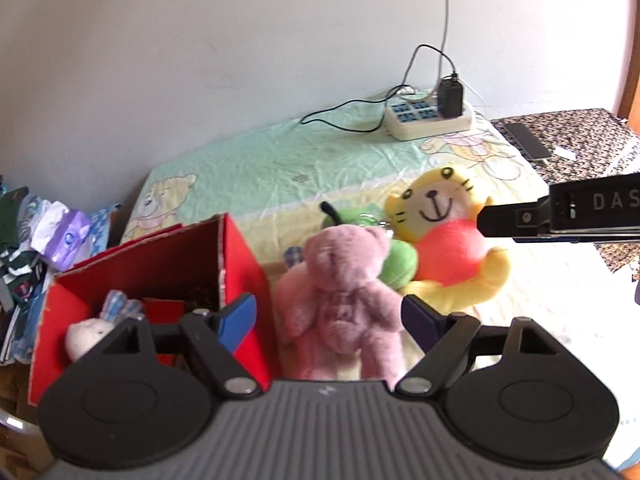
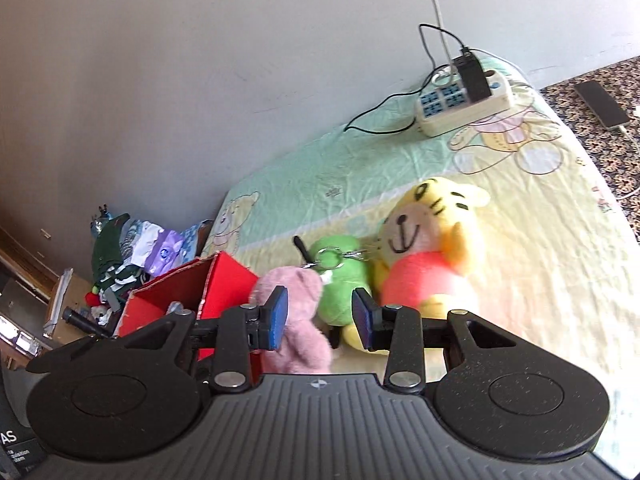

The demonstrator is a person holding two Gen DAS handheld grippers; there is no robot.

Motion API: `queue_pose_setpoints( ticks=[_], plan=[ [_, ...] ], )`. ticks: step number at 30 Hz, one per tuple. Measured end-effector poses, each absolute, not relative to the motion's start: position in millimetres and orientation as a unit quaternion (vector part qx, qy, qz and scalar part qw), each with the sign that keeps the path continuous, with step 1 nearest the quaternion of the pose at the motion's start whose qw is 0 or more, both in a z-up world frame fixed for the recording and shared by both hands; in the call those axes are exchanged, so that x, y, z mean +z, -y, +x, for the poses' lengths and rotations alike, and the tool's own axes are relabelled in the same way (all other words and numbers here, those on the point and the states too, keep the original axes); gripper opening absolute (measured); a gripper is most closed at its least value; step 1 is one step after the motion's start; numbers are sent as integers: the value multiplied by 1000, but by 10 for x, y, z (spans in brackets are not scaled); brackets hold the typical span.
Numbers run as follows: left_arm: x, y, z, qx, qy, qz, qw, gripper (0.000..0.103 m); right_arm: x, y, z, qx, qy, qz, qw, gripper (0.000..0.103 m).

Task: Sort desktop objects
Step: 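Move the right gripper back over the yellow tiger plush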

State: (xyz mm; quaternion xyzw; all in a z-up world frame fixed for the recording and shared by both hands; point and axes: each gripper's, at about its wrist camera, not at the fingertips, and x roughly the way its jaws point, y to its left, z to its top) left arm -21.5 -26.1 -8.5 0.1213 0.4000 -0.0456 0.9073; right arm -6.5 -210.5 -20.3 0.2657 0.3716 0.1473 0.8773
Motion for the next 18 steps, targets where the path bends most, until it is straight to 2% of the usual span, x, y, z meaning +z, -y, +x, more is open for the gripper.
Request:
queue_pose_setpoints(
  ticks=[7, 12, 18],
  plan=[
    [-312, 540, -216, -105, -405, 88, 904, 83, -397, 2455, -116, 112, -380, 259, 881, 40],
    [-427, 803, -237, -141, -375, 96, 911, 84, -584, 2659, -54, 100, -393, 286, 868, 40],
    [-578, 979, -52, -174, -370, 87, 908, 93, -703, 2810, 121, 97, -398, 302, 861, 58]
  ],
)
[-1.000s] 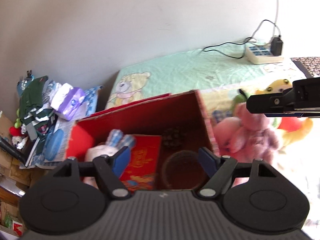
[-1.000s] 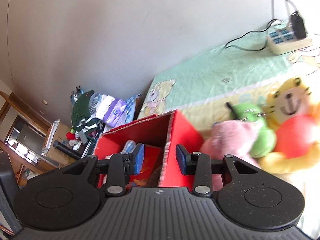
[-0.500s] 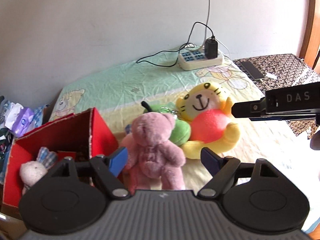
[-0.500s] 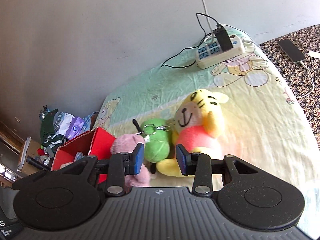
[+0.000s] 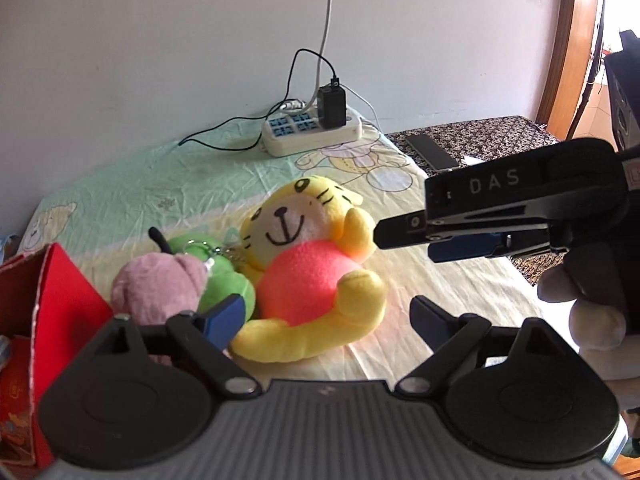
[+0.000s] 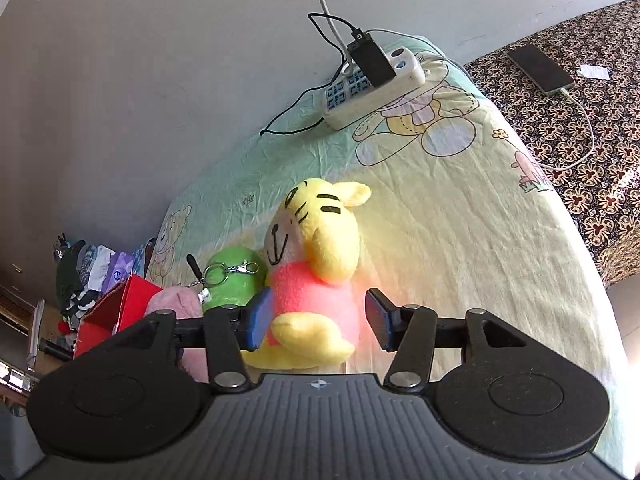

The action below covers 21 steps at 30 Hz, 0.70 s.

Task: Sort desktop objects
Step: 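Move the right gripper back over the yellow tiger plush, then close the right gripper on the yellow tiger plush's red body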

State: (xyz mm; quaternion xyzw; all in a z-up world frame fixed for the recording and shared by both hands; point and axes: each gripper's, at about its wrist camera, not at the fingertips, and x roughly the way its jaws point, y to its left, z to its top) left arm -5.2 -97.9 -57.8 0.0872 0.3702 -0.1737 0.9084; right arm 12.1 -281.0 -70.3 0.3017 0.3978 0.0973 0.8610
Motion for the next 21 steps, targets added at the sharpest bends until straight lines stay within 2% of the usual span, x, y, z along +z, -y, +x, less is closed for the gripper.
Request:
queue_pose_setpoints(
  ticks=[10, 13, 19, 21],
  plan=[
    [-851, 1108, 328, -196, -400, 60, 893, 97, -1020, 2921, 566, 144, -427, 325, 831, 59],
    [-921, 1134, 430, -193, -406, 62, 891, 96, -1079, 2910, 686, 156, -436, 326, 824, 64],
    [-1037, 1104, 622, -188, -420, 68, 885, 96, -1101, 2776, 852, 194, -450, 279, 826, 66],
    [-1084, 1098, 673, -190, -426, 69, 882, 91, -1129, 2730, 911, 203, -453, 272, 824, 66]
  ],
)
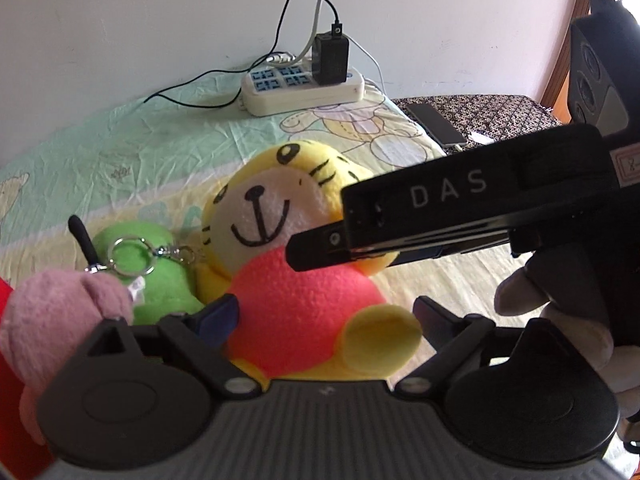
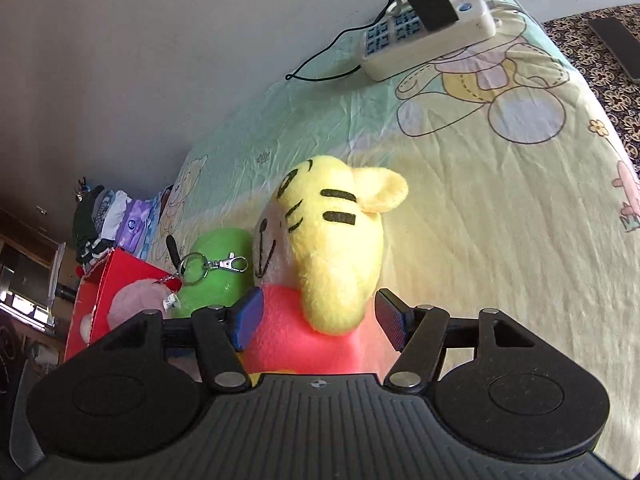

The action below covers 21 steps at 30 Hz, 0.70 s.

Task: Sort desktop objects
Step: 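Close the right gripper on the yellow tiger plush's red body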

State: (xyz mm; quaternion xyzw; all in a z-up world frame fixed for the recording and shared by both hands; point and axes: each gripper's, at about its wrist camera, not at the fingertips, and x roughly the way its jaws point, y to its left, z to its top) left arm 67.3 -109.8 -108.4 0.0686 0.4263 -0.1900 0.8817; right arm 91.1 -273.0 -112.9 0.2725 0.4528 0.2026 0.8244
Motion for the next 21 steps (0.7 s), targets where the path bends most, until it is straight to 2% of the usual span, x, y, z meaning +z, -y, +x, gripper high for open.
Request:
queue_pose_setpoints(
  ticks=[4, 11, 14, 21],
  plan=[
    [-1100, 1112, 712, -189, -421, 81, 883, 82, -1200, 2646, 1017, 207, -460, 268, 821, 64],
    [-1094, 1137, 702, -195, -419, 83, 883, 78, -1213, 2699, 990, 214, -456, 294, 812, 40],
    [-1058, 1121, 667, -202, -420, 78, 881, 73, -1182, 2728, 926, 213, -455, 300, 811, 36],
    [-919, 1181, 406, -241, -423, 56, 871, 71, -1067, 2869, 617, 193, -452, 310, 814, 35]
  ],
)
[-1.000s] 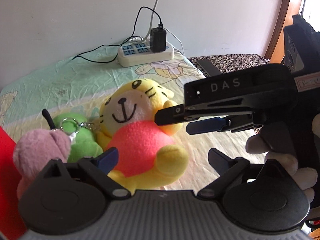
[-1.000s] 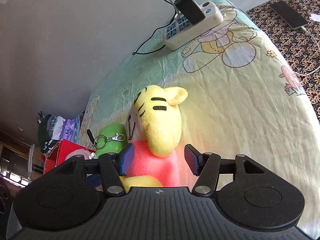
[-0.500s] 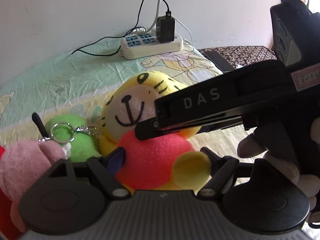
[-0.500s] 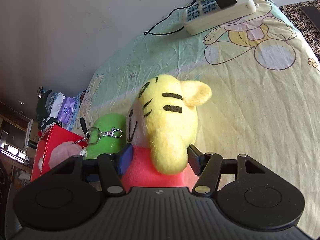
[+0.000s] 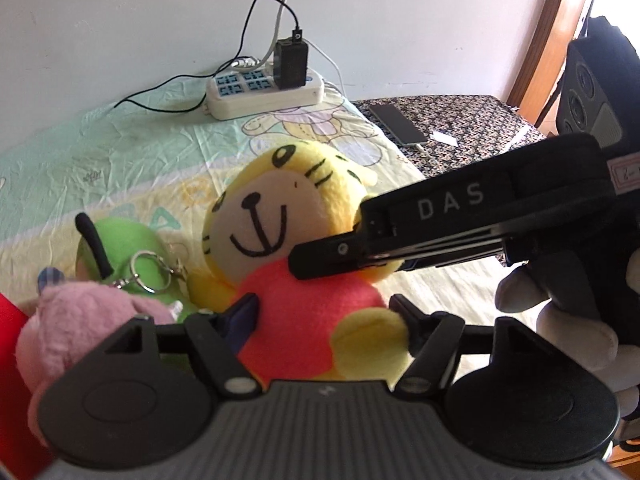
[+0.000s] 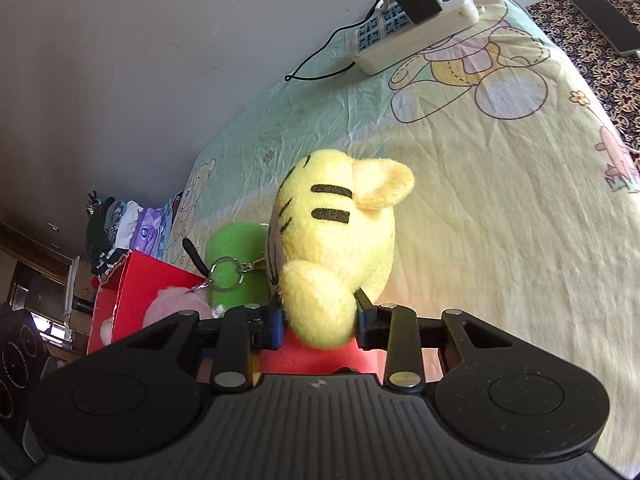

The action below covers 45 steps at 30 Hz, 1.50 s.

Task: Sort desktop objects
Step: 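Close the right gripper on the yellow tiger plush's red body, then lift the yellow tiger with the right gripper and carry it toward the red box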

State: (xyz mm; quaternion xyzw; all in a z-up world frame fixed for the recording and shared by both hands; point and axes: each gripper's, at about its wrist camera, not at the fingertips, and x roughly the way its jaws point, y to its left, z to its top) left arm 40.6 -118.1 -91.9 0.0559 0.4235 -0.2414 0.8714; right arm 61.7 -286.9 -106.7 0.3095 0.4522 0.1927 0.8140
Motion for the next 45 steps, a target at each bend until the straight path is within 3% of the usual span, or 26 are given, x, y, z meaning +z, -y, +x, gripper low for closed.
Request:
queue_pose_setpoints(
  ticks=[18, 35, 45],
  plan=[
    [-415, 1002, -652, -348, -379, 56, 856, 71, -531, 2805, -544, 136, -433, 301, 839, 35],
    [426, -675, -1020, -363, -256, 37, 895, 70, 261, 1337, -732, 179, -345, 259, 884, 34],
    [444, -1472, -686, -319, -246, 29, 915, 65, 370, 439, -306, 194, -325, 225, 898, 34]
  ],
)
